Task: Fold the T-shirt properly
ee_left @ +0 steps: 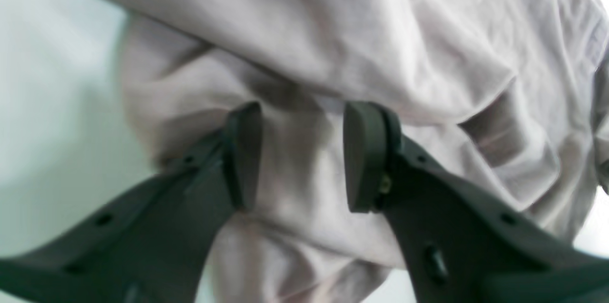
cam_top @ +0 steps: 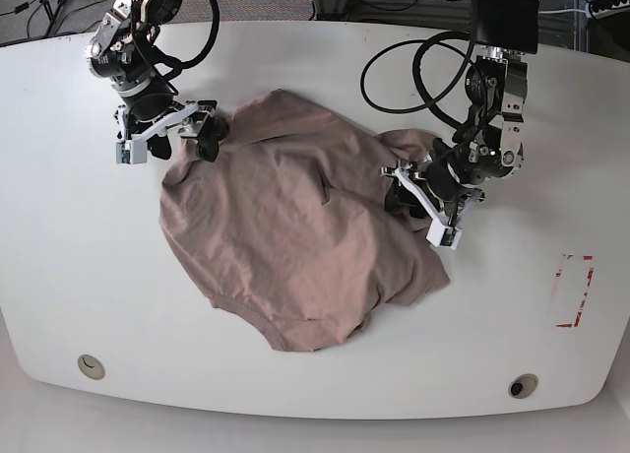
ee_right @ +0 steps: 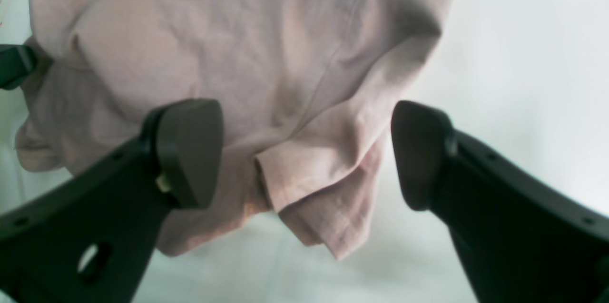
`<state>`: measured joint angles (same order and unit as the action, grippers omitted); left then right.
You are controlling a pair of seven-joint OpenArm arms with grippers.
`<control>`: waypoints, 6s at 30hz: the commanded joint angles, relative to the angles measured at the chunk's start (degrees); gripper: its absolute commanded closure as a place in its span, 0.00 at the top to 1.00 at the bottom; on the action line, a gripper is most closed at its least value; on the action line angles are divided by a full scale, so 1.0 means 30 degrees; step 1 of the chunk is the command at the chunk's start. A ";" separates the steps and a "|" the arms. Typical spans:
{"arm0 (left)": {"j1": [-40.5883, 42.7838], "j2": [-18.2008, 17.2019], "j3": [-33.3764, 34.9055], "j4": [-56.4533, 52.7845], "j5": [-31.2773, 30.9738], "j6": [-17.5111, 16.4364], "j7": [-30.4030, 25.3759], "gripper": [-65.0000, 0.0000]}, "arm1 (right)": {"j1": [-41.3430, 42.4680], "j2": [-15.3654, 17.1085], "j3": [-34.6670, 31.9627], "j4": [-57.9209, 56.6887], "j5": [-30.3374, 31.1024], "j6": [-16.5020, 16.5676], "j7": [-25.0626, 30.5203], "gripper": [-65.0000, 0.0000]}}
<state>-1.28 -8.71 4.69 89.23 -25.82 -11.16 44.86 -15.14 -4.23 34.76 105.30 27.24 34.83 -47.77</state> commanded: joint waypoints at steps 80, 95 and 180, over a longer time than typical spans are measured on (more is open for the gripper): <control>0.2814 -0.0921 0.1031 0.3678 -0.0110 -0.0779 0.2292 0.71 | 0.1924 0.2362 -0.1170 -0.1589 -0.1946 -0.0372 -0.0033 0.77; 0.2844 -0.0921 0.0796 0.4146 -0.0110 -0.0779 0.2292 0.71 | 0.5119 0.4003 -0.1200 -0.3787 -0.2005 -0.0401 -0.0678 0.77; 0.2785 -0.0247 -0.4303 0.4059 -0.0110 -0.4940 0.3698 0.83 | 1.2503 0.5058 -0.2665 -1.7795 -0.3851 -0.0372 0.3307 0.01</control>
<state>7.77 -9.13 -7.94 100.53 -25.39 -25.78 56.62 21.37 10.31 26.68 51.31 16.67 33.67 -37.47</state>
